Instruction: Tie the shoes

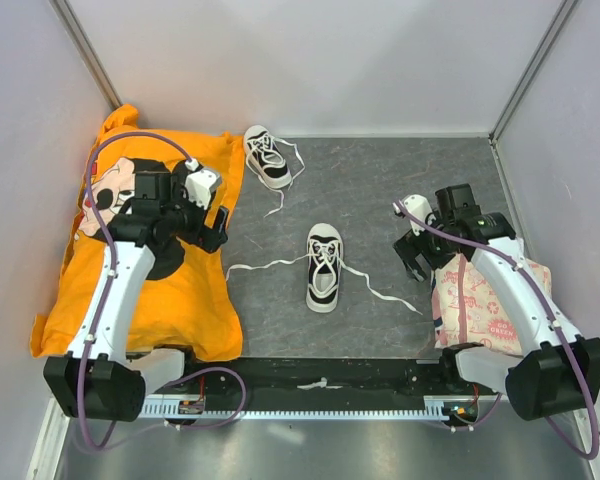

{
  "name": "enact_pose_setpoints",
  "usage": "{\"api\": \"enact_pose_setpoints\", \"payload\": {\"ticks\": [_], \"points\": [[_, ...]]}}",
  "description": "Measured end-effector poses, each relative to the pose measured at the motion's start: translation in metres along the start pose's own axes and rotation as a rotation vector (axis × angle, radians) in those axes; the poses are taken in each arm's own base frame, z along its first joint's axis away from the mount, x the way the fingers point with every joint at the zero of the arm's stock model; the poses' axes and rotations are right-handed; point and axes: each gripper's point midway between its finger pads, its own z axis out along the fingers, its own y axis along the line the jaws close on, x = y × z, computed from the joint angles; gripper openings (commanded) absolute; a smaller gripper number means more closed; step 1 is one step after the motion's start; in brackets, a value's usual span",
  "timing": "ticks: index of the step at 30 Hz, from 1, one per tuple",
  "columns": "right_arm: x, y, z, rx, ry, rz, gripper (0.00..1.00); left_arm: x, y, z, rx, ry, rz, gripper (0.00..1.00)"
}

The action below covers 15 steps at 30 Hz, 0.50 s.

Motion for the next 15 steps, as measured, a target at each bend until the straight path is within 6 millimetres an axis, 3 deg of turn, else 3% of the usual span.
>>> {"api": "enact_pose_setpoints", "payload": {"ticks": [6,11,15], "points": [[0.006,0.0,0.003,0.0,0.021,-0.021,0.98,0.004,-0.014,0.021,0.069,0.056,0.139,0.99],[0.009,-0.001,0.008,-0.007,0.043,-0.036,0.98,0.015,-0.041,0.057,0.167,0.152,0.304,0.99],[0.018,-0.003,0.016,-0.006,0.093,-0.06,0.98,0.03,-0.044,0.086,0.203,0.236,0.349,0.97]]}}
